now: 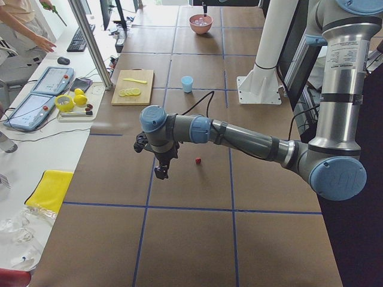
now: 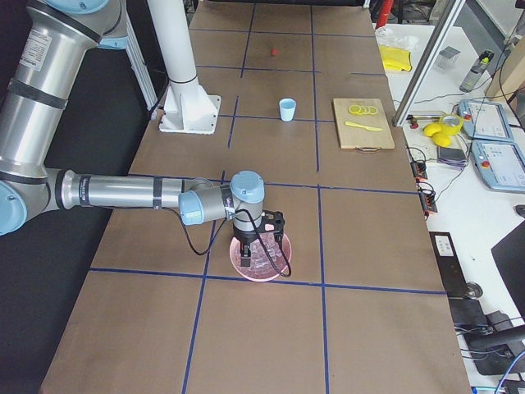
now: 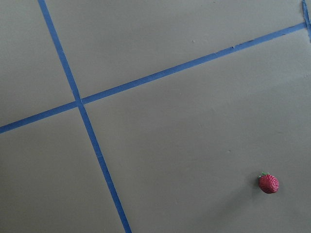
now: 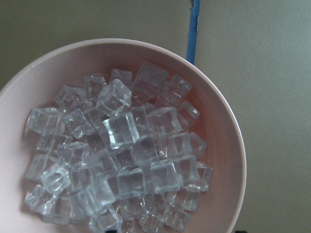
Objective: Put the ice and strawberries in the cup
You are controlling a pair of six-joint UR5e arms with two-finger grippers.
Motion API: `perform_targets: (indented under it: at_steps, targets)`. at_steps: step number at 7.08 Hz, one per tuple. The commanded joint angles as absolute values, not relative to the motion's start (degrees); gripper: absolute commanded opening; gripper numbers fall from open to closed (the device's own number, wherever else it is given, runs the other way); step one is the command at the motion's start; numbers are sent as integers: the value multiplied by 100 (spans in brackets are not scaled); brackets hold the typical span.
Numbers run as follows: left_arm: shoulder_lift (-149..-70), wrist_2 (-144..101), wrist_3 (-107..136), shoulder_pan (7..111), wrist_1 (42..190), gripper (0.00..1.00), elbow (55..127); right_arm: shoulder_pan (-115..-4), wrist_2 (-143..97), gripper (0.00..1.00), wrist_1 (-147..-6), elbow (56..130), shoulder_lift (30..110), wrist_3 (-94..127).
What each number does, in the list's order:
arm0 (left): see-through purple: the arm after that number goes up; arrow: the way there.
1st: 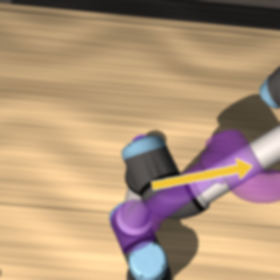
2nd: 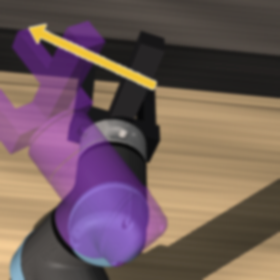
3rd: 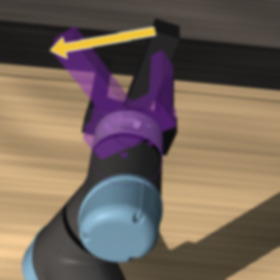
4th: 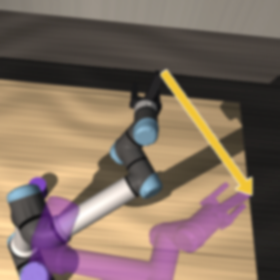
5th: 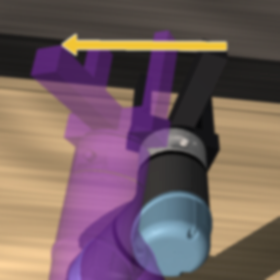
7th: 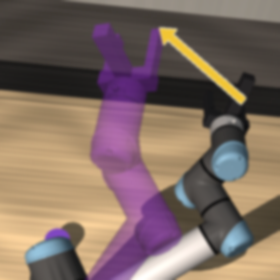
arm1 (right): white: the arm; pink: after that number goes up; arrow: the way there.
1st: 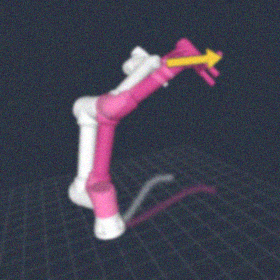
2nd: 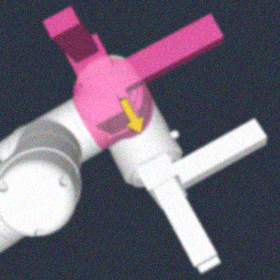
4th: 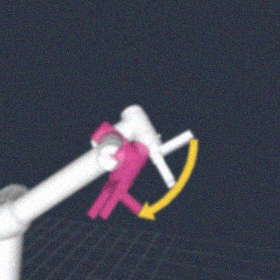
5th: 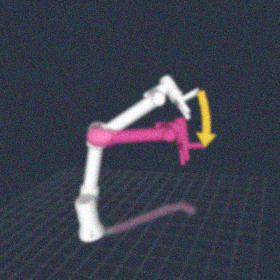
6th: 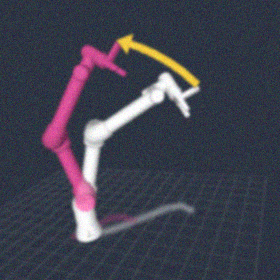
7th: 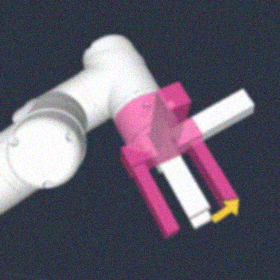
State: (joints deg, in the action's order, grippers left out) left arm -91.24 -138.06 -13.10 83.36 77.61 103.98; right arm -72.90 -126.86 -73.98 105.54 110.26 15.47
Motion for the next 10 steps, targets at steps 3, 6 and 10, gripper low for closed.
perform_targets:
  at_steps: [3, 6, 10]
  targets:
    - [-9123, -13834, -1318, 8341, 7761, 100, 10389, -7049, -12508, 76, -7357, 10180, 10785, 1110]
    - [-9114, -13834, -1318, 8341, 7761, 100, 10389, -6952, -12498, 67, -7365, 10117, 10662, 1116]
    - [-9105, -13834, -1310, 8341, 7761, 100, 10450, -6891, -12498, 63, -7365, 10055, 10591, 1125]
